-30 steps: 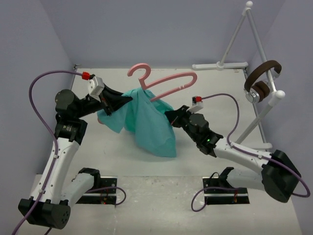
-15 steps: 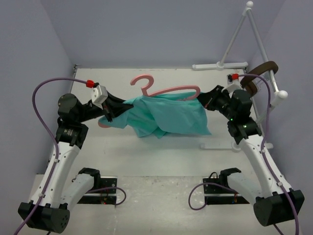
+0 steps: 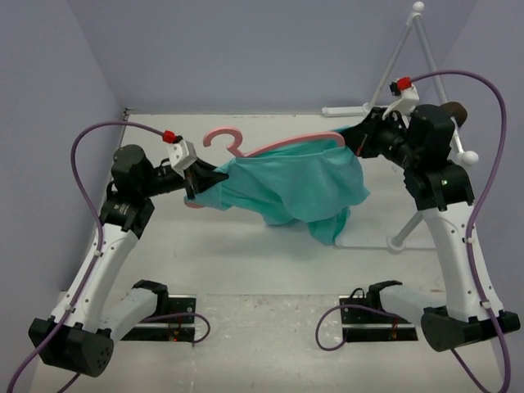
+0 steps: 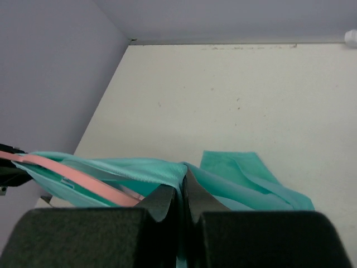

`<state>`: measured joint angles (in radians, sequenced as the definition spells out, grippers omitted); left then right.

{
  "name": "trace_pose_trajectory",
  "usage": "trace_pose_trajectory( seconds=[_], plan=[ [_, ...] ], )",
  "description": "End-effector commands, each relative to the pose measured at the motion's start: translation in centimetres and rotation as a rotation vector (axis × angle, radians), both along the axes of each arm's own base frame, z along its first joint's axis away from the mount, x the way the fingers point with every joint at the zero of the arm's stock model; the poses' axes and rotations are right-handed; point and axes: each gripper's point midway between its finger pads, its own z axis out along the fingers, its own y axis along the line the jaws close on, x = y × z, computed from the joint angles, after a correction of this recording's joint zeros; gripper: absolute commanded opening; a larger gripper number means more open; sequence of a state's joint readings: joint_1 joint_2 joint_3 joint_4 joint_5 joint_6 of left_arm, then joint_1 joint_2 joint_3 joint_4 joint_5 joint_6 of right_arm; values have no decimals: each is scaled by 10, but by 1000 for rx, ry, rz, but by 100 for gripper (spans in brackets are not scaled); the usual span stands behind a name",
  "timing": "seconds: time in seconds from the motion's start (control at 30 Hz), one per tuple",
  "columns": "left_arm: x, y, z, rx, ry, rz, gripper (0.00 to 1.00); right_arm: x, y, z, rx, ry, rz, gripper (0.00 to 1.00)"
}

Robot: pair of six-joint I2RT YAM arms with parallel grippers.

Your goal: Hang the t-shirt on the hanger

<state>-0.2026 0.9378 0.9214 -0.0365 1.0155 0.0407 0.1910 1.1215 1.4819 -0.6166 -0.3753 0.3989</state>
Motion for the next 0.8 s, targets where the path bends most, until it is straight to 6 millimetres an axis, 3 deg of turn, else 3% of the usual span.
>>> trace_pose_trajectory(
  seconds=[0.0, 0.23, 0.37, 0.47, 0.63, 0.77],
  plan=[
    [15, -5, 16, 98, -65, 71, 0, -12, 5, -3, -91, 33, 24, 0],
    [31, 2, -21, 210, -4, 167, 0, -6, -17, 23, -148, -7, -90, 0],
    [37, 6, -39, 271, 13, 219, 0, 3, -36, 24, -188, -7, -169, 1],
    [40, 7, -43, 289, 16, 239, 0, 5, -40, 21, -198, 7, -181, 2],
    [43, 6, -39, 292, 12, 249, 0, 5, -27, 14, -178, 22, -111, 7],
    [47, 5, -39, 316, 14, 264, 0, -4, 1, 30, -109, -36, 37, 6]
  ],
)
